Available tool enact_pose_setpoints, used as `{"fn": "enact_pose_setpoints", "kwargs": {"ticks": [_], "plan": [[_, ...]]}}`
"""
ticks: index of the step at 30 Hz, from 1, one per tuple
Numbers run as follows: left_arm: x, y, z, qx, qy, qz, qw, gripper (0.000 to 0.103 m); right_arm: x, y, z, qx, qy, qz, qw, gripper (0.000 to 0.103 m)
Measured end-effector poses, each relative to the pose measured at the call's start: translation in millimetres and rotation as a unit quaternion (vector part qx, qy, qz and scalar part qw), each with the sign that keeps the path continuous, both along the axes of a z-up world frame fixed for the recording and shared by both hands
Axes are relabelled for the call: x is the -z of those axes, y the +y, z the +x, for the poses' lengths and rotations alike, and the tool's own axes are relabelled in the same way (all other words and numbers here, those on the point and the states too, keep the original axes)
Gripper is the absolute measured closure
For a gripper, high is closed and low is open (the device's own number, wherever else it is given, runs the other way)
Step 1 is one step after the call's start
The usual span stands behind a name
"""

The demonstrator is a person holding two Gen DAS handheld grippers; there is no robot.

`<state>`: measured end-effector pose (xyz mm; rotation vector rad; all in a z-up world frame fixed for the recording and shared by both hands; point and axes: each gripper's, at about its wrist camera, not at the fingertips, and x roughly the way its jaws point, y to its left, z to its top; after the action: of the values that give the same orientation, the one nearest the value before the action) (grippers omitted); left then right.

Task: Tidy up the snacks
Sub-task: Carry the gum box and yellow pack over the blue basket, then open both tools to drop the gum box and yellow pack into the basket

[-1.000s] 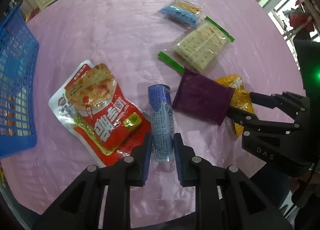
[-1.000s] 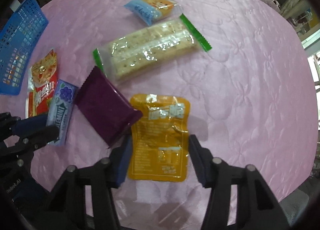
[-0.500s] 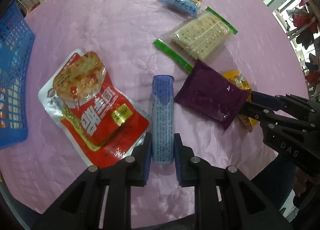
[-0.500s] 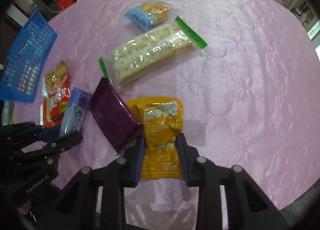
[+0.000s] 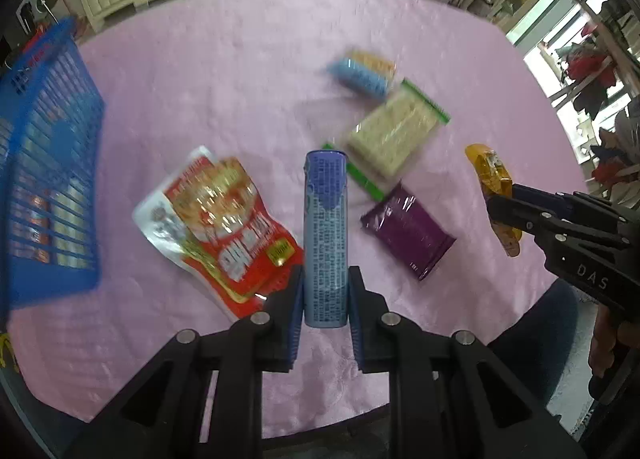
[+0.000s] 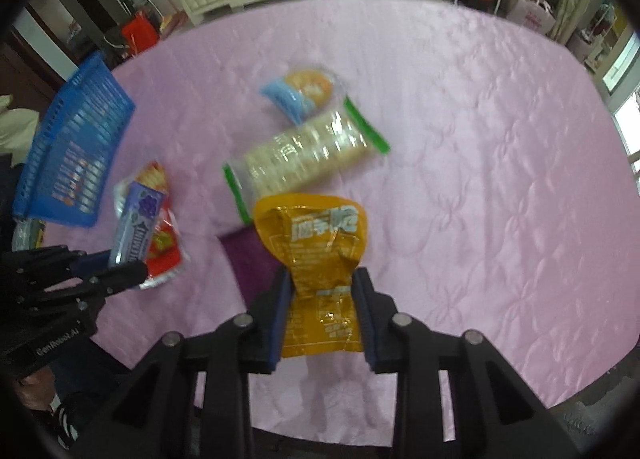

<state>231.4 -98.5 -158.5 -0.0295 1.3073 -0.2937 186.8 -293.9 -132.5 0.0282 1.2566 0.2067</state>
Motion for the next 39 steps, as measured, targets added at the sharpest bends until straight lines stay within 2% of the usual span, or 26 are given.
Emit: {"fn": "enact_pose_setpoints", "kwargs": {"ticks": [4,5,8,11,14,19,23,30,39], "plan": [[-35,18,-4,0.000,-0.031,-0.007,0.9995,0.085,-28,13,2,-0.009,-0.022,0.011,1.000,0.067],[-36,25,-2,0.000,-0.036,-0.007,0.9993,0.085,-34,25,4,-0.011,-0.028,0.012,0.999,0.067],[-68,40,-3,-0.006,-0.054,-0.013,0.9985,0.085,-53,50,13,-0.023,-0.044,0.020,0.999,0.067],[-86,55,-7,-0.010,-0.063,-0.012,0.9979,0.085,-66,74,20,-0.033,-0.053,0.031,0.998,0.067],[-104,91,-5,-0.024,-0.070,-0.013,0.9971,0.085,-81,102,28,-0.050,-0.061,0.041,0.996,0.067],[-116,144,-4,-0.057,-0.081,-0.006,0.9951,0.085,-97,162,35,-0.092,-0.071,0.048,0.992,0.067],[-118,196,-6,-0.094,-0.081,-0.007,0.9922,0.085,-102,214,43,-0.129,-0.070,0.048,0.988,0.067],[-109,255,-8,-0.132,-0.072,0.001,0.9887,0.085,-89,286,54,-0.182,-0.061,0.040,0.981,0.066],[-91,300,12,-0.154,-0.051,-0.007,0.9868,0.085,-67,336,78,-0.203,-0.035,0.025,0.978,0.065]]}}
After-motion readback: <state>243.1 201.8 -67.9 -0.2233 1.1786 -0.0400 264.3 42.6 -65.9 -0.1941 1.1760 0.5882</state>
